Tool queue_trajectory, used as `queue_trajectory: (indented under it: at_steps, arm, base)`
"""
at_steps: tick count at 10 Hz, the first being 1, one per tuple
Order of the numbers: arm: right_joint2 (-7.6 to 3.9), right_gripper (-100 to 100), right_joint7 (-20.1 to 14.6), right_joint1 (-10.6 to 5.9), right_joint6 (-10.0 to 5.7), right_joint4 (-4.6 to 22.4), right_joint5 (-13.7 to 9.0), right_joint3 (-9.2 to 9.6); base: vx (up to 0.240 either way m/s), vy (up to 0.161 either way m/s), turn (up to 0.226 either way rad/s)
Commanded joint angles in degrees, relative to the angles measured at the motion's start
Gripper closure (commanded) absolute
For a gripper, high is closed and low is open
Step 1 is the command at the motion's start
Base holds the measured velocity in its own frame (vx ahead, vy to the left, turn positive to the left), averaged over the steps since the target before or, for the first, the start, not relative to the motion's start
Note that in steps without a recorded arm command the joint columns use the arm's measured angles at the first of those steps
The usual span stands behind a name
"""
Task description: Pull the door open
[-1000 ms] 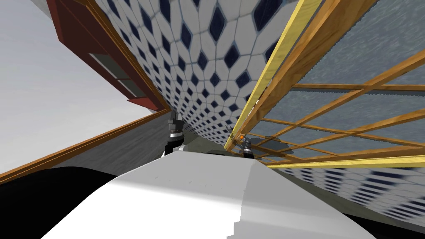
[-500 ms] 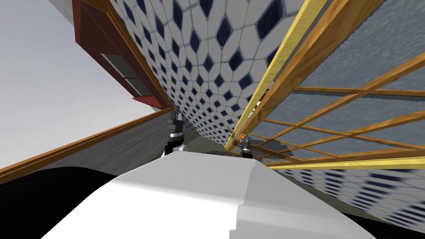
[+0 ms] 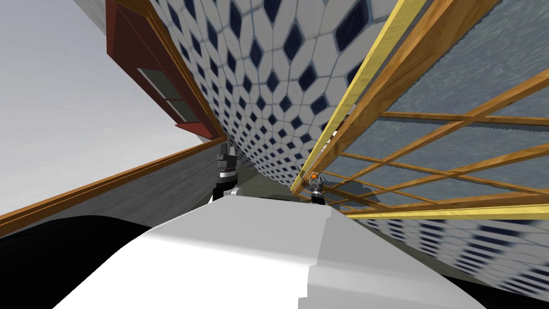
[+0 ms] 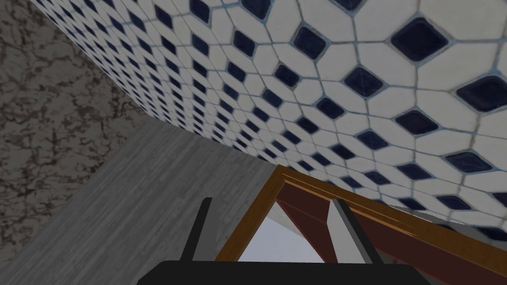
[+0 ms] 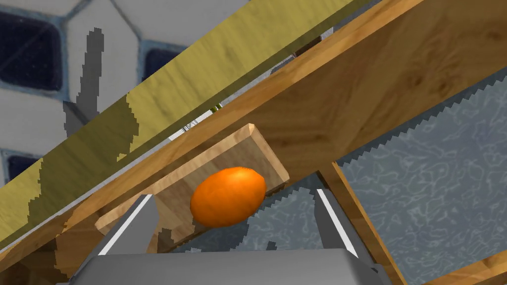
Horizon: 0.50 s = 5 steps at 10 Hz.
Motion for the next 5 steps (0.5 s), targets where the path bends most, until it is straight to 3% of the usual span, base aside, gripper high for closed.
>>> queue_trajectory:
  at_steps: [1, 5]
  arm:
    - [0.11, -100, -2.2, -0.03, 0.17, -0.2, -0.6, 0.21]
    - [0.82, -100, -8.3, -0.27, 0.64, -0.8, -3.9, 1.37]
  base:
    - [-0.056, -0.01, 0.023]
    - [-0.052, -0.013, 0.042]
